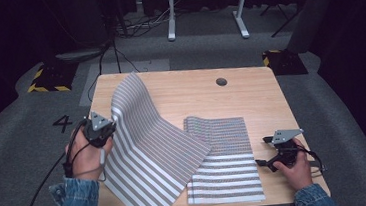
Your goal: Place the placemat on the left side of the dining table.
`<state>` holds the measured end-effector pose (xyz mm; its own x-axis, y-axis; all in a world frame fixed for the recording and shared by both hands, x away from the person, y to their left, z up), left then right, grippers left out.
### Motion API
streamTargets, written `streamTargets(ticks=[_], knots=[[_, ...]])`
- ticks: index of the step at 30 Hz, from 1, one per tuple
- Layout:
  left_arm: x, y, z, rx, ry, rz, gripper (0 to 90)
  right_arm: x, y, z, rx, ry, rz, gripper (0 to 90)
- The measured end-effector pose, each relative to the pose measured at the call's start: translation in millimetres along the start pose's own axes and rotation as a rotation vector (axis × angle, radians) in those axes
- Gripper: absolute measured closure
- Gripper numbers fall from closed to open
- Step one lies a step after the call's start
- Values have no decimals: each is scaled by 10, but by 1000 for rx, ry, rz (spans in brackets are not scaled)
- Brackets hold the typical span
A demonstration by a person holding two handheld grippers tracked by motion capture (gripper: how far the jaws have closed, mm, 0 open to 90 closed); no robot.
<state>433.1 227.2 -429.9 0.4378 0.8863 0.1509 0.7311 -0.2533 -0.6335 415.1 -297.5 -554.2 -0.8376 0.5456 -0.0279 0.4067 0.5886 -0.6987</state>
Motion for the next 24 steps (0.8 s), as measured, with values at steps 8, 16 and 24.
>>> streamTargets(ticks=[8,16,24], knots=[[65,322,-438,-201,-16,-11,409,2,-1,1,-1,2,3,5],[-471,105,-165,-164,-44,80,366,2,0,1,-1,3,3,4],[-1037,37,302,11,-77,183,339,2,-1,1,-1,3,3,4]])
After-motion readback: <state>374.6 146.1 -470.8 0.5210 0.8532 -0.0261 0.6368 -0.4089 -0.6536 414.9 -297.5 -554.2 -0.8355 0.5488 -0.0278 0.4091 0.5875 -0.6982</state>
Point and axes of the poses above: each handheld gripper's, and its own axes: y roughly forward along the jaws, z roughly out of its underside, x roughly to its left, the point moved 7 cm from there along y, roughly forward along the jaws, and after that the axes turned 2 degrees about z, right-handed, at the moved point
